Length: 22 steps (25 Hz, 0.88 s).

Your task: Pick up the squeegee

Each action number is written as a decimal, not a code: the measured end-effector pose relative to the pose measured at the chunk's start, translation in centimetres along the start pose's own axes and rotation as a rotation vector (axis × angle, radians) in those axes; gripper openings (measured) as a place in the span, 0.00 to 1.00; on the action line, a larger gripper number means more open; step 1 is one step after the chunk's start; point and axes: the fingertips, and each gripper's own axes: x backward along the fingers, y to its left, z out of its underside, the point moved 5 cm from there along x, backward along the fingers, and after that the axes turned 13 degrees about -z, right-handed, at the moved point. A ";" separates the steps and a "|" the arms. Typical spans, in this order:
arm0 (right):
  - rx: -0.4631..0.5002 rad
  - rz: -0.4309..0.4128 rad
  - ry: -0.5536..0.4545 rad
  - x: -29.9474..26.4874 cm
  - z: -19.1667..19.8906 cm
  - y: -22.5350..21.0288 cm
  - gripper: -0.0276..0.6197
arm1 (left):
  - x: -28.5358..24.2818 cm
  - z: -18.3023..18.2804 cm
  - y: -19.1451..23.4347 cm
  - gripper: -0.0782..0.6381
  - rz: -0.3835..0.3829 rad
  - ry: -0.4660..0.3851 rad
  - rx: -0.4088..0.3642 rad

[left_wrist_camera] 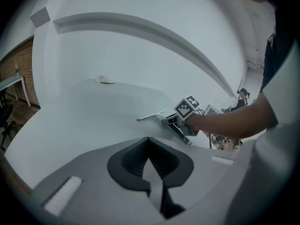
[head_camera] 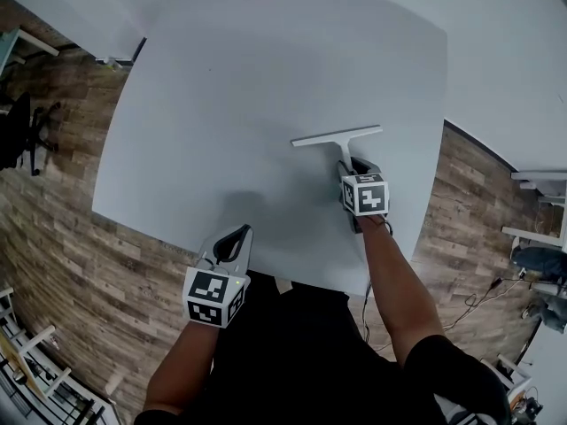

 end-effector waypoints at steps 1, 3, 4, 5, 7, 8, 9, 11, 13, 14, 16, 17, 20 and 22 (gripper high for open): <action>-0.003 0.002 0.003 0.0 0.0 0.1 0.21 | 0.0 -0.1 0.2 0.12 -0.001 -0.002 0.000; -0.009 0.004 0.009 0.1 0.0 0.2 0.20 | 0.1 -0.2 0.3 0.12 -0.005 -0.007 0.001; -0.010 0.003 0.009 0.2 0.1 0.2 0.20 | 0.1 -0.2 0.2 0.12 -0.006 -0.010 0.001; -0.011 0.001 0.007 0.4 0.2 0.2 0.20 | 0.2 -0.3 0.0 0.12 -0.008 -0.013 0.000; -0.005 -0.006 -0.007 0.9 0.1 0.4 0.19 | 0.5 -0.2 -0.4 0.12 -0.010 -0.020 -0.001; 0.002 -0.011 -0.017 1.2 0.0 0.5 0.19 | 0.7 -0.2 -0.7 0.12 -0.012 -0.022 -0.002; 0.011 -0.017 -0.027 1.7 -0.1 0.7 0.19 | 0.9 -0.1 -1.1 0.12 -0.014 -0.025 -0.002; 0.027 -0.036 -0.051 2.7 -0.2 1.1 0.19 | 1.3 0.1 -2.0 0.12 -0.020 -0.031 -0.002; 0.036 -0.069 -0.077 3.9 -0.2 1.5 0.19 | 1.8 0.2 -3.0 0.12 -0.027 -0.044 0.000; 0.042 -0.085 -0.090 4.6 -0.1 1.7 0.19 | 2.0 0.2 -3.6 0.12 -0.031 -0.052 0.001; 0.057 -0.110 -0.117 6.1 -0.1 2.1 0.19 | 2.6 0.2 -4.7 0.12 -0.044 -0.070 -0.001; 0.065 -0.121 -0.131 6.9 -0.1 2.3 0.19 | 2.9 0.2 -5.2 0.12 -0.053 -0.080 -0.001; 0.091 -0.153 -0.173 9.1 0.2 2.9 0.19 | 4.4 0.2 -6.2 0.12 -0.094 -0.113 0.005; 0.100 -0.171 -0.189 10.2 0.7 3.1 0.19 | 5.5 0.2 -6.7 0.12 -0.125 -0.137 0.015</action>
